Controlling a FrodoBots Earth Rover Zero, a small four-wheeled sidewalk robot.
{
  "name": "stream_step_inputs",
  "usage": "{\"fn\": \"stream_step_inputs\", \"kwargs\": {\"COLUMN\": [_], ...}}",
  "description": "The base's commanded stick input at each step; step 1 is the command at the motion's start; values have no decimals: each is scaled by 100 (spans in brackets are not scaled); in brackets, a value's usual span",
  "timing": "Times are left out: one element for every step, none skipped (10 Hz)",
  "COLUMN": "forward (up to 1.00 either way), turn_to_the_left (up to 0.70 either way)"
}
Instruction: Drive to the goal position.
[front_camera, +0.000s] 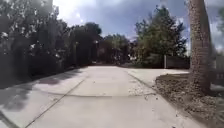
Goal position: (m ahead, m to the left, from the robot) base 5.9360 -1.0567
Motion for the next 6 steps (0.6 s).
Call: {"fn": "stream_step_inputs", "kwargs": {"forward": [85, 85, 85, 85, 85, 85], "turn_to_the_left": [0, 0, 0, 0, 0, 0]}}
